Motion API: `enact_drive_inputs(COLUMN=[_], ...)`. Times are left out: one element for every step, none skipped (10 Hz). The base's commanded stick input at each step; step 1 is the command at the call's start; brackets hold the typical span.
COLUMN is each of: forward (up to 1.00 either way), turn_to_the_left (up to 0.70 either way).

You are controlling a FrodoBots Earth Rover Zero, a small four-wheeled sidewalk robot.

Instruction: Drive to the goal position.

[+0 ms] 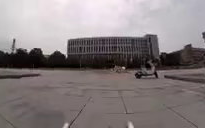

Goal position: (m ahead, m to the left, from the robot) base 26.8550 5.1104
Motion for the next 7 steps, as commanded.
enact_drive_inputs(forward=[0.00, 0.00, 0.00, 0.00, 0.00, 0.00, 0.00], turn_to_the_left=[-0.41, -0.36, -0.27, -0.19, -0.06, 0.00, 0.00])
